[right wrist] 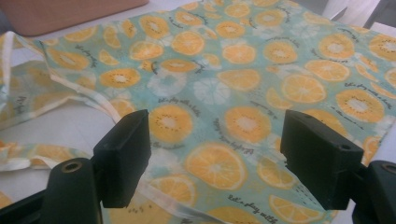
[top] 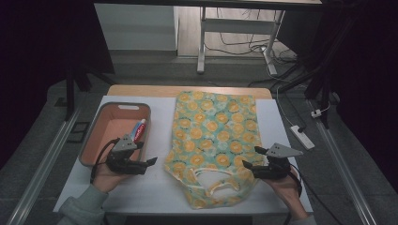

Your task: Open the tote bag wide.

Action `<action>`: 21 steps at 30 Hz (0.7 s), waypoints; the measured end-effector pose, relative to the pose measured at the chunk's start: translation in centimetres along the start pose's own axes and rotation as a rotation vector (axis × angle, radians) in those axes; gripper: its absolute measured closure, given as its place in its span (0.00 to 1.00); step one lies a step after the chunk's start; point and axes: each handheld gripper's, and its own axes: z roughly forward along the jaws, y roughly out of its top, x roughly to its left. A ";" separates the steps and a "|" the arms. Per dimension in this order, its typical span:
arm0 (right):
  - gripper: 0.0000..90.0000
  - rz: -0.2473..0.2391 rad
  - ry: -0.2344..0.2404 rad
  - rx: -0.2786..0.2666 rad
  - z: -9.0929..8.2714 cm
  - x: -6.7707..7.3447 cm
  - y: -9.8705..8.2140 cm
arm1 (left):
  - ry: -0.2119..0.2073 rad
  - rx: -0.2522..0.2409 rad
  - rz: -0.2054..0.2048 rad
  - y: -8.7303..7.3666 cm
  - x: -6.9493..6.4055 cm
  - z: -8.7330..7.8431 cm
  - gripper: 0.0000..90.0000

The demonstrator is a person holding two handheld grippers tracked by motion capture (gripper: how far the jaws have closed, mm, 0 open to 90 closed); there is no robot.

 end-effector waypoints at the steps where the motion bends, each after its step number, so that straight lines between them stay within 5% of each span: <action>1: 0.27 0.000 0.000 0.000 0.0 0.0 0.0 | -0.002 0.003 -0.003 0.0 0.1 -0.1 0.24; 21: 0.28 0.012 -0.006 -0.004 0.4 -0.7 -0.1 | 0.028 0.020 0.022 0.7 0.1 0.0 0.24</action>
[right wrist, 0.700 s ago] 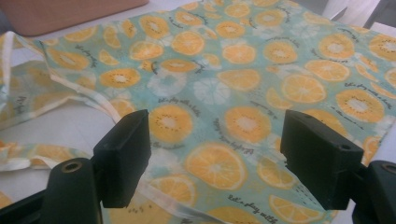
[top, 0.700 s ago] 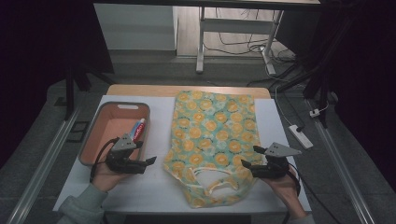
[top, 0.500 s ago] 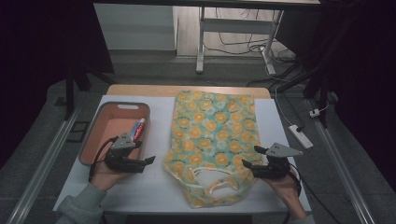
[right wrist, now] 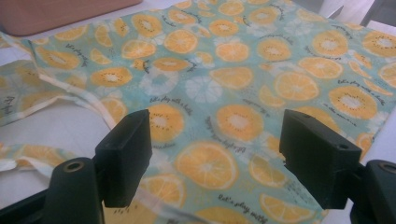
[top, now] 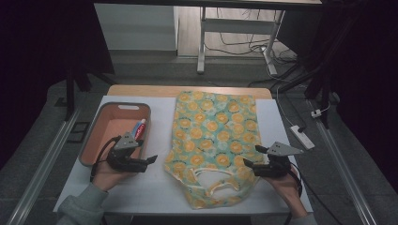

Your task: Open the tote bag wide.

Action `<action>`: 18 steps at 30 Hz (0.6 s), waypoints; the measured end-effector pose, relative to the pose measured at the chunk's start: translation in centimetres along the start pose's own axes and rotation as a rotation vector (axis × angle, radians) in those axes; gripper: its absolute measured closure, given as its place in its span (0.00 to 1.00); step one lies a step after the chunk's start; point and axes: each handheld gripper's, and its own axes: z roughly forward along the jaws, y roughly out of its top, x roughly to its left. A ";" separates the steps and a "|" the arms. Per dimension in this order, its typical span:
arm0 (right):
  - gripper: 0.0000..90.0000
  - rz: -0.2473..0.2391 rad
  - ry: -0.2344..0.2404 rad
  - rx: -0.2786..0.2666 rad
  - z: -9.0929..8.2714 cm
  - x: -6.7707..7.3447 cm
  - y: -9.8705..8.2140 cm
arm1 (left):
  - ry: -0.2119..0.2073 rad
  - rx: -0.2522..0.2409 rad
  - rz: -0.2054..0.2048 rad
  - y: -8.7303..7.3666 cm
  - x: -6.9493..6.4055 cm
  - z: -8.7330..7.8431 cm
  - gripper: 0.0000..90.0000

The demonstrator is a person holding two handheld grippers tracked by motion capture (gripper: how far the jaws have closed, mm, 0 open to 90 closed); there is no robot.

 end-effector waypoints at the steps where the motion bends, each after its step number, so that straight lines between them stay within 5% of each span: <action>1: 0.28 0.000 0.001 -0.003 0.1 0.0 0.1 | 0.002 0.001 0.002 0.0 0.0 -0.1 0.24; 8: 0.29 -0.004 0.014 0.000 0.0 0.5 0.3 | -0.003 0.006 0.025 0.3 -0.8 -0.3 0.26; 18: 0.29 -0.004 0.026 0.004 -0.6 1.0 0.2 | -0.062 0.035 0.127 2.9 -3.1 1.1 0.26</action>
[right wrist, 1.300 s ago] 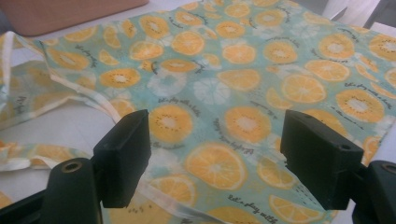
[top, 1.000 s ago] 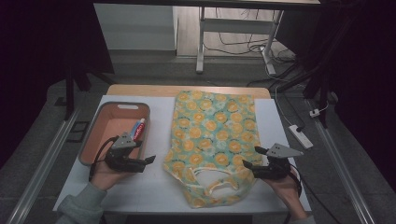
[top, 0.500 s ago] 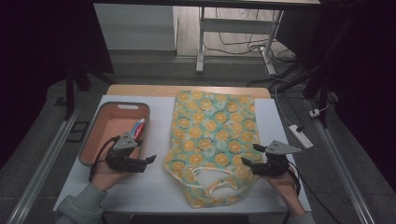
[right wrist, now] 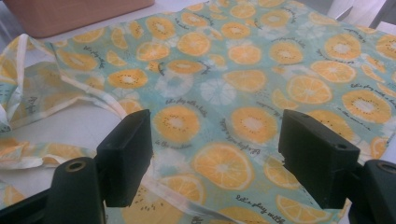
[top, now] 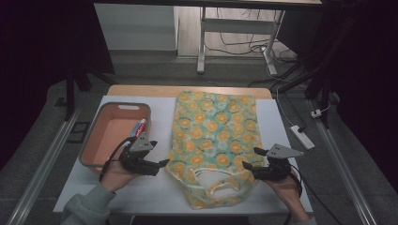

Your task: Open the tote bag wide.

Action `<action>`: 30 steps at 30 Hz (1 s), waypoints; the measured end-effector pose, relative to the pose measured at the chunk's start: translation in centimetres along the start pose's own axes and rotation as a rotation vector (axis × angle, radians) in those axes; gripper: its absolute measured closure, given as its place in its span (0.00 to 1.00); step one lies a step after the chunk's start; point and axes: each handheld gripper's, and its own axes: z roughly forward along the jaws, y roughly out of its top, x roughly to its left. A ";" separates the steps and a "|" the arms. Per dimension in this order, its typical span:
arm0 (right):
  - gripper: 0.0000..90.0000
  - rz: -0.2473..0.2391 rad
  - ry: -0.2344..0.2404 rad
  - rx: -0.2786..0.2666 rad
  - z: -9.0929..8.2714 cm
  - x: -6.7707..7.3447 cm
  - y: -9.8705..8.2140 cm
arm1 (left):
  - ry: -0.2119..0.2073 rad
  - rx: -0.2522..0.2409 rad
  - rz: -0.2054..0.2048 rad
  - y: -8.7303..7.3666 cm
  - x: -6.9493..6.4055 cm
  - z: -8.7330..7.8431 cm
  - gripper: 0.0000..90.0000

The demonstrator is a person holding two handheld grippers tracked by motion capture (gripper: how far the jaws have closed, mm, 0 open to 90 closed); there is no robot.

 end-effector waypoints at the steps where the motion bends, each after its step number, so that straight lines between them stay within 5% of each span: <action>1: 0.29 0.000 0.004 0.004 0.1 0.1 0.0 | -0.006 0.003 0.007 0.2 -0.2 0.2 0.26; 18: 0.29 -0.029 0.025 0.022 1.7 0.2 0.6 | -0.178 0.080 0.134 3.5 -2.6 4.3 0.29; 23: 0.29 -0.039 0.034 0.020 1.7 0.6 0.7 | -0.235 0.123 0.188 3.1 -4.1 5.0 0.28; 29: 0.29 -0.042 0.034 0.025 1.9 0.7 0.8 | -0.246 0.199 0.196 2.4 -4.8 6.9 0.32; 30: 0.29 -0.043 0.036 0.026 2.0 0.8 0.8 | -0.256 0.212 0.196 2.2 -4.8 7.3 0.39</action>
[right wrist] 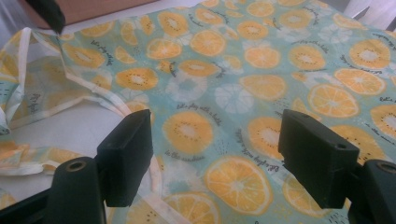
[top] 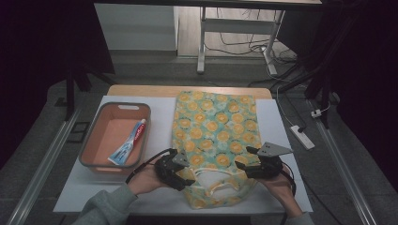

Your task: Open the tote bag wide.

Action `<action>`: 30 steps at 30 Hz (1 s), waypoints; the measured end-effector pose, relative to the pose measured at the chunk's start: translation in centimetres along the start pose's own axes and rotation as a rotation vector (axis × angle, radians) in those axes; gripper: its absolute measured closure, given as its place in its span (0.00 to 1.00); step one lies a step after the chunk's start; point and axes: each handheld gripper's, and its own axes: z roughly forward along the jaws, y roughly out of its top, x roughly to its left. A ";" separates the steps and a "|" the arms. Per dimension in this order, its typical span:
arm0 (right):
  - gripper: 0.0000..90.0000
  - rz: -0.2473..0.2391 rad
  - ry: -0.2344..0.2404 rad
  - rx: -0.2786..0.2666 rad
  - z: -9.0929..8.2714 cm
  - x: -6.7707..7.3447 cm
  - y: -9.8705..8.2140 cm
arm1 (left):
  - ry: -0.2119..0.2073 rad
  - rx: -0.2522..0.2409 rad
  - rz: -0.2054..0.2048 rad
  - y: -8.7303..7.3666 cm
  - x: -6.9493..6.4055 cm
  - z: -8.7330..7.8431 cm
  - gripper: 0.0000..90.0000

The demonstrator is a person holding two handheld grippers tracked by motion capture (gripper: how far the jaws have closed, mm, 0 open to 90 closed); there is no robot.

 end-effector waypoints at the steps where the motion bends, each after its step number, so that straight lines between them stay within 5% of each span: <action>1: 0.29 0.000 0.000 0.000 0.0 0.0 0.0 | -0.006 0.002 -0.003 -0.1 0.0 0.2 0.39; 2: 0.29 -0.001 0.001 0.003 0.0 0.0 0.0 | -0.013 0.005 -0.001 -0.2 0.1 0.4 0.51; 4: 0.29 0.000 0.002 0.005 0.1 0.0 0.0 | -0.038 0.006 0.003 -0.3 0.1 0.7 0.58; 6: 0.29 -0.003 0.000 0.009 0.0 0.0 -0.1 | -0.045 0.003 0.006 -0.3 0.1 0.6 0.85; 10: 0.29 -0.003 0.000 0.011 0.0 -0.1 -0.2 | -0.063 -0.029 -0.006 -0.2 0.1 -0.1 0.97; 15: 0.29 -0.004 -0.004 0.014 -0.2 0.1 -0.2 | -0.060 -0.054 0.000 -0.4 0.1 -0.8 0.99; 21: 0.29 -0.006 0.001 0.002 -0.7 0.3 -0.1 | -0.079 -0.207 -0.019 -0.1 0.3 -4.7 0.99; 25: 0.29 -0.002 0.047 -0.004 -1.2 1.2 0.6 | -0.057 -0.262 -0.018 -0.1 0.5 -6.7 0.99; 30: 0.28 -0.043 0.122 0.002 -1.3 3.2 1.7 | -0.024 -0.335 -0.072 -0.4 1.3 -7.8 0.99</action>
